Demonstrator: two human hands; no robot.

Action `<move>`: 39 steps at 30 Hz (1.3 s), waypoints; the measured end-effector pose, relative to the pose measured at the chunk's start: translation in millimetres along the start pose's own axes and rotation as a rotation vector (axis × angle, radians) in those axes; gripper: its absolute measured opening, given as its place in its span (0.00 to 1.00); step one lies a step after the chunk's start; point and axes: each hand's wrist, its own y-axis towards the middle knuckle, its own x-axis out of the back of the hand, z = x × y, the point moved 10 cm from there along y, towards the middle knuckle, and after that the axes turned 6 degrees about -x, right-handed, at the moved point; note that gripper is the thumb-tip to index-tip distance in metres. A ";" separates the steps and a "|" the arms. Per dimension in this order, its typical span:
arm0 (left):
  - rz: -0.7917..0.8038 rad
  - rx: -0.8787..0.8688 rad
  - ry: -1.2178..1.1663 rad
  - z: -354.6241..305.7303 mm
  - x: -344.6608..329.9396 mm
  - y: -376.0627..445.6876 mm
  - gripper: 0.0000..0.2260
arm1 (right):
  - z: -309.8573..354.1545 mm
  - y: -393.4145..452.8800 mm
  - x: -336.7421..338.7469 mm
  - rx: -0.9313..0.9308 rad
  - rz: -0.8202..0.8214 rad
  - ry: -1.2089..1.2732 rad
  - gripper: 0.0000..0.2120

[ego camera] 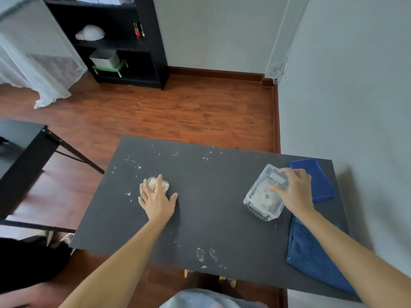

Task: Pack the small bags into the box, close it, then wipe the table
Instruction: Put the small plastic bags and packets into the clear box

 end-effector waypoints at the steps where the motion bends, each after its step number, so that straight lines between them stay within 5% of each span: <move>1: 0.035 0.010 0.029 8.0 -2.1 3.4 0.35 | 0.2 0.9 -0.9 0.002 -0.007 -0.003 0.25; 14: 0.104 -0.154 0.148 -3.2 0.0 6.4 0.25 | 14.5 -17.3 -1.1 -0.066 -0.054 0.062 0.10; 22: 0.173 -0.161 -0.663 -70.3 27.5 -22.6 0.18 | 19.2 -50.3 -14.2 -0.156 0.000 0.158 0.08; 27: 0.526 0.030 -1.348 -112.1 7.6 -48.1 0.18 | 16.5 -62.5 -17.8 -0.240 0.015 0.150 0.10; 31: 0.548 -0.038 -1.476 -138.9 10.3 -59.5 0.16 | 36.4 -77.9 -1.7 -0.201 -0.090 0.179 0.12; 34: 0.474 -0.165 -1.433 -156.7 15.0 -64.7 0.17 | 58.5 -89.0 -15.8 -0.194 0.076 0.402 0.12; 39: 0.380 -0.424 -1.193 -174.2 15.8 -75.0 0.20 | 71.3 -109.5 -60.3 -0.650 0.606 1.036 0.20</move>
